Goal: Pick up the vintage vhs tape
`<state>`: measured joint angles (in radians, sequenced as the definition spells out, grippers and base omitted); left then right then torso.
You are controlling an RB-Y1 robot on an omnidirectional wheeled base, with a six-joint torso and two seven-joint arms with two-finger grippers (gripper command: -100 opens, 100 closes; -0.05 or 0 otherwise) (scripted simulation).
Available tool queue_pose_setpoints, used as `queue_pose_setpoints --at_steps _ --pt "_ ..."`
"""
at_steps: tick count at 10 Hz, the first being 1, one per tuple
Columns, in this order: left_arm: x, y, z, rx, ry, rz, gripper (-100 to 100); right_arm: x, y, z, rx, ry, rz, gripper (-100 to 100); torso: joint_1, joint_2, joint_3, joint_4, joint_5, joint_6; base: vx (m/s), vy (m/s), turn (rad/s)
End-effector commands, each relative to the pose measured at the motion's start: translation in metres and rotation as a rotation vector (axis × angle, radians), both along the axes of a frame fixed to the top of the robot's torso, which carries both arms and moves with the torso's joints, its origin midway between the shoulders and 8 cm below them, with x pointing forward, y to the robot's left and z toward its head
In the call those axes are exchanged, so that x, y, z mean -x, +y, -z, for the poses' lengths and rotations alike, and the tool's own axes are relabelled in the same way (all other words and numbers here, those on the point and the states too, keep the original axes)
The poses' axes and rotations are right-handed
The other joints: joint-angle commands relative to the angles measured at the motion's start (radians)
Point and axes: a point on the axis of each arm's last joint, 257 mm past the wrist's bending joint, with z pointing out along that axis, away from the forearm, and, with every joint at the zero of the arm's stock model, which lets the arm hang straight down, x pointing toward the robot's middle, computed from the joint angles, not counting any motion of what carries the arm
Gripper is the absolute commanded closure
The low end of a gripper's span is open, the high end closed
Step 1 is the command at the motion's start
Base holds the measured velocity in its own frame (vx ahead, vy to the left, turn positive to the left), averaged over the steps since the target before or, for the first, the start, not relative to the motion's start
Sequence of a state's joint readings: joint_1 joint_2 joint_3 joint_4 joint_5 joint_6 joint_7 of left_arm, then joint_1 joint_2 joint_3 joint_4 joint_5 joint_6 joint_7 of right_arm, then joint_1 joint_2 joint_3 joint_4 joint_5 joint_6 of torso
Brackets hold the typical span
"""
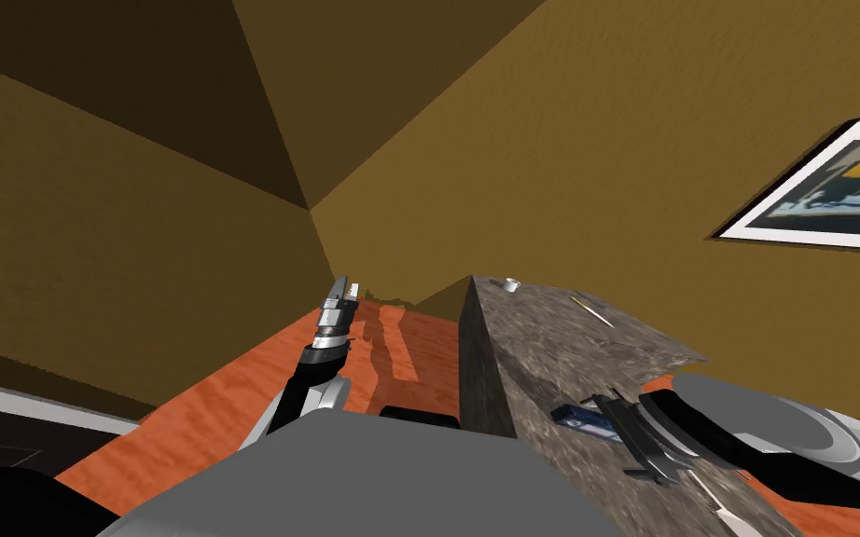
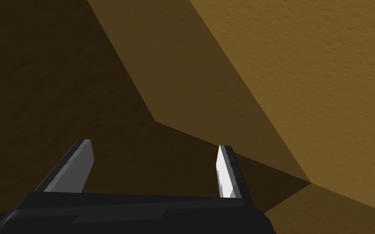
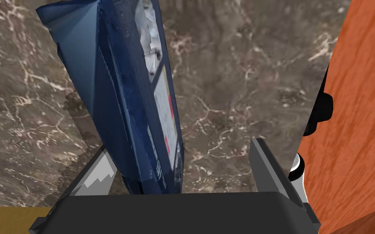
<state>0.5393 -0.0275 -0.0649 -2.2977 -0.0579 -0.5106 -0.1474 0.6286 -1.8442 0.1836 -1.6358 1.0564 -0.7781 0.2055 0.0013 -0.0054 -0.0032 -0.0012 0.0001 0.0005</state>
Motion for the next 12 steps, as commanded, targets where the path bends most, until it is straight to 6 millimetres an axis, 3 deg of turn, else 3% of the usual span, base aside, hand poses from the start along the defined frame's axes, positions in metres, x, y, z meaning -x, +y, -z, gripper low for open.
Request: queue_pose_setpoints --at_steps 1,4,6,7,11,12 --pt "0.0 0.0 0.0 0.0 0.0 0.0 0 -0.002 0.011 0.002 0.0 -0.002 -0.045 -100 0.0 0.0 0.0 0.0 0.0 0.0 0.098 0.023 -0.256" --pt "0.0 0.0 0.0 0.0 0.0 0.0 0 -0.007 0.029 0.005 0.003 -0.014 -0.124 -100 0.0 0.001 0.0 0.0 0.0 0.0 0.112 0.024 -0.263" --pt "0.0 0.0 0.0 0.0 0.0 0.0 0 -0.006 0.027 0.004 0.002 -0.013 -0.118 -100 -0.001 0.001 0.0 0.0 0.0 0.0 0.066 0.009 -0.081" --pt "0.0 0.0 0.0 0.0 0.0 0.0 0 -0.006 0.027 0.004 0.002 -0.013 -0.119 100 -0.002 0.004 0.002 0.001 0.0 0.0 0.007 0.002 0.008" --pt "0.0 0.0 0.0 0.0 0.0 0.0 0 -0.006 0.027 0.004 0.003 -0.012 -0.121 100 -0.004 0.008 0.004 0.002 -0.002 0.001 0.002 0.0 0.002" --pt "0.0 0.0 0.0 0.0 0.0 0.0 0 -0.006 0.027 0.004 0.003 -0.012 -0.122 0 -0.004 0.008 0.004 0.002 -0.002 0.001 0.0 0.0 0.0"
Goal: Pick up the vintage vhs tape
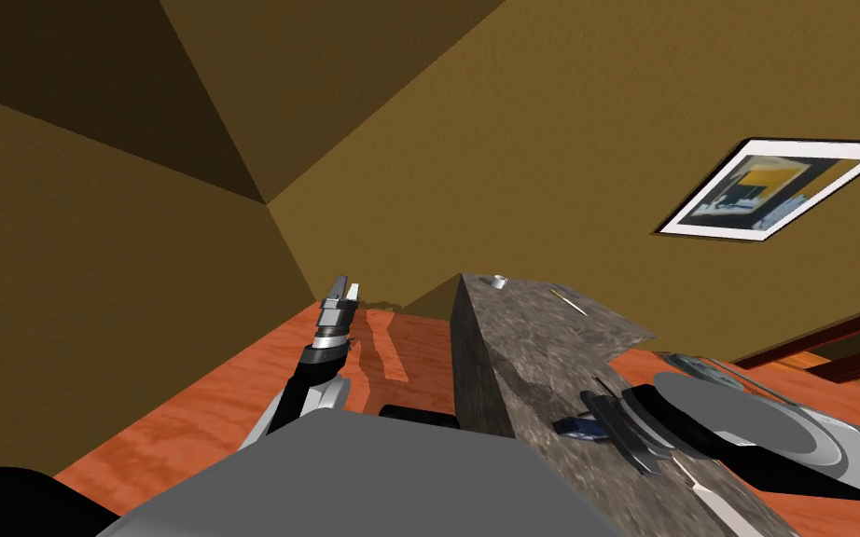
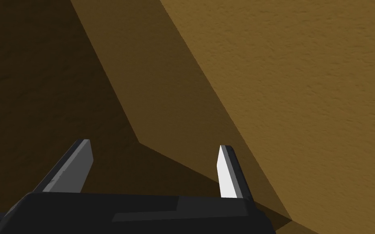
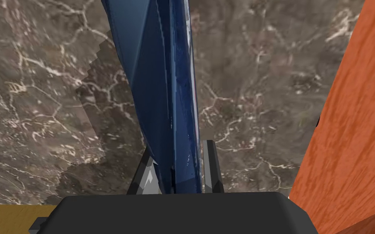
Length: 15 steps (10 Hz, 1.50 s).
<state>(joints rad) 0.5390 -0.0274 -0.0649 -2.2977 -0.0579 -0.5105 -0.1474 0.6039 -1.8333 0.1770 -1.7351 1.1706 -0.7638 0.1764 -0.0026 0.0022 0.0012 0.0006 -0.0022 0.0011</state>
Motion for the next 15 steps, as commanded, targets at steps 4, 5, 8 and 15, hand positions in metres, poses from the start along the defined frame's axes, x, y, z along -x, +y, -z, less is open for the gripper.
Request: queue_pose_setpoints --at_steps 4,5,8,15 --pt "0.0 0.0 0.0 0.0 0.0 0.0 0 0.006 -0.025 -0.004 -0.004 0.013 0.116 100 -0.001 0.004 0.002 0.001 0.0 -0.002 -0.09 -0.027 0.313" --pt "0.0 0.0 0.0 0.0 0.0 0.0 0 0.006 -0.025 -0.004 -0.003 0.013 0.117 100 -0.002 0.005 0.003 0.001 0.0 -0.003 -0.071 -0.019 0.234" --pt "0.0 0.0 0.0 0.0 0.0 0.0 0 0.01 -0.046 -0.009 0.007 0.018 0.184 100 -0.001 0.003 0.002 0.0 0.0 0.0 -0.093 -0.015 0.175" --pt "0.0 0.0 0.0 0.0 0.0 0.0 0 0.013 -0.081 -0.022 0.003 0.003 0.339 100 0.002 0.006 0.004 0.002 0.002 0.001 -0.124 0.005 0.21"
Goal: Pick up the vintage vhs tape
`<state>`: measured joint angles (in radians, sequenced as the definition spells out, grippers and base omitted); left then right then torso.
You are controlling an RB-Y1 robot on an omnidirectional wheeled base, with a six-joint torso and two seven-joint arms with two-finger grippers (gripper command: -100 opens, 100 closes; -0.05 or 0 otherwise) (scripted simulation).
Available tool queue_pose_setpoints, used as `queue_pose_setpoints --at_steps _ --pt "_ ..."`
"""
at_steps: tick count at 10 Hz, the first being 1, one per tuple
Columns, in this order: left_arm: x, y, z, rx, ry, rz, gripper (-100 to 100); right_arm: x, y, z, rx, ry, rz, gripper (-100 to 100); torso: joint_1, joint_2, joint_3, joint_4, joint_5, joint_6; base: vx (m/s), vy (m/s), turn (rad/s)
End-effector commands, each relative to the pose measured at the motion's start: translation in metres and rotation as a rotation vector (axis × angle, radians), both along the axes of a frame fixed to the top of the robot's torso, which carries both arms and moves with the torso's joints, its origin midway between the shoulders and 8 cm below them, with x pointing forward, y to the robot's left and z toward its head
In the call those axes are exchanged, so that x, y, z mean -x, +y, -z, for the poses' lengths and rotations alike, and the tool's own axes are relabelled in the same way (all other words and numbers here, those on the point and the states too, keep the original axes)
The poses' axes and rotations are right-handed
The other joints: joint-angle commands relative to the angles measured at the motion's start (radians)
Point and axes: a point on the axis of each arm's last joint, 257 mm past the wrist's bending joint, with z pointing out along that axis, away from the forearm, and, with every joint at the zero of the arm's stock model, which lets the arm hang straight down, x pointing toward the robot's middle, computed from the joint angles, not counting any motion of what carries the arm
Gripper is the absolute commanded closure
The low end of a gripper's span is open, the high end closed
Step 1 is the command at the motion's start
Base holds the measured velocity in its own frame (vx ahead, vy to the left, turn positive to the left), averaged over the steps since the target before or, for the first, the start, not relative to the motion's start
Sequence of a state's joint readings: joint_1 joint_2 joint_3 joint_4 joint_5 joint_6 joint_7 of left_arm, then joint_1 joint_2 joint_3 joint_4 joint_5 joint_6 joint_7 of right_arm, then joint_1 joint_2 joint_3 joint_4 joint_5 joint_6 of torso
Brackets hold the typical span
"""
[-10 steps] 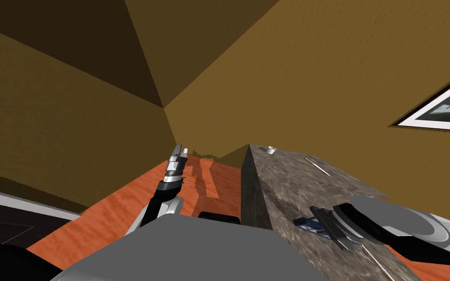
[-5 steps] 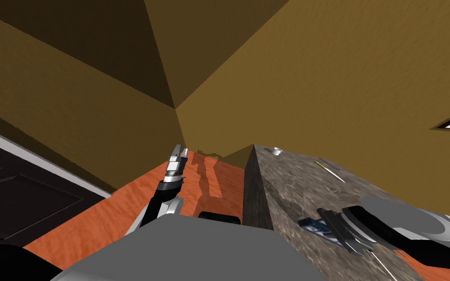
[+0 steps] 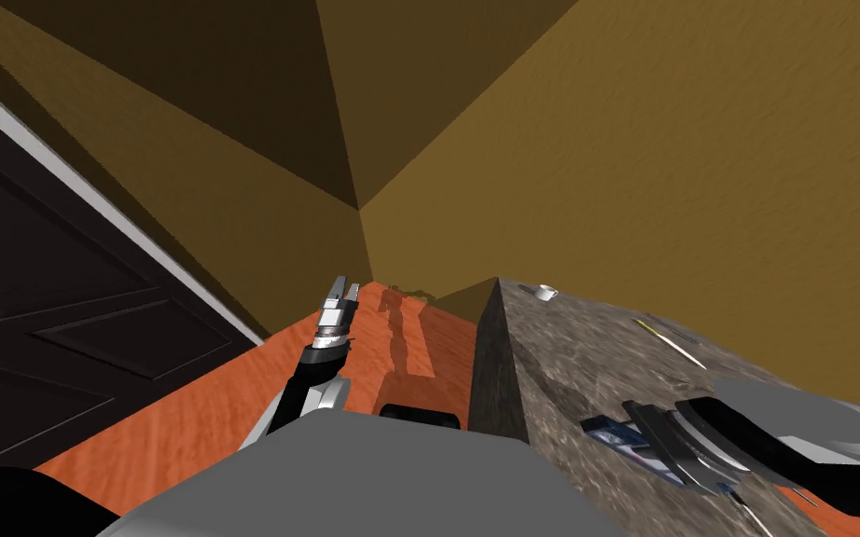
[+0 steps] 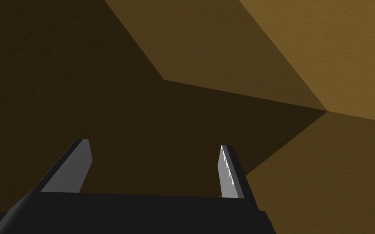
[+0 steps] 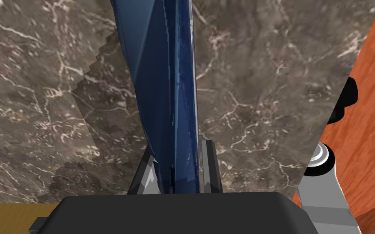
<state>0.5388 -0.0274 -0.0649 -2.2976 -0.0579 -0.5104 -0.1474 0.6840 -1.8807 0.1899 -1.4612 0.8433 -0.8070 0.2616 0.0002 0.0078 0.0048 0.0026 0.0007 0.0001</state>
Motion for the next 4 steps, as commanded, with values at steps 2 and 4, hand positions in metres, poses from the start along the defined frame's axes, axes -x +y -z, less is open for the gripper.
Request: queue_pose_setpoints --at_steps 2,4 --pt "0.0 0.0 0.0 0.0 0.0 0.0 0 -0.0007 -0.0134 -0.0054 0.002 -0.015 0.056 100 0.002 0.002 0.001 0.001 0.001 -0.002 -0.144 0.033 0.303" --pt "0.0 0.0001 0.0001 0.0 0.0 0.0 0 -0.0016 -0.0118 -0.0048 0.003 -0.014 0.049 0 0.0 -0.001 0.0 0.001 0.001 0.002 -0.022 0.006 -0.005"
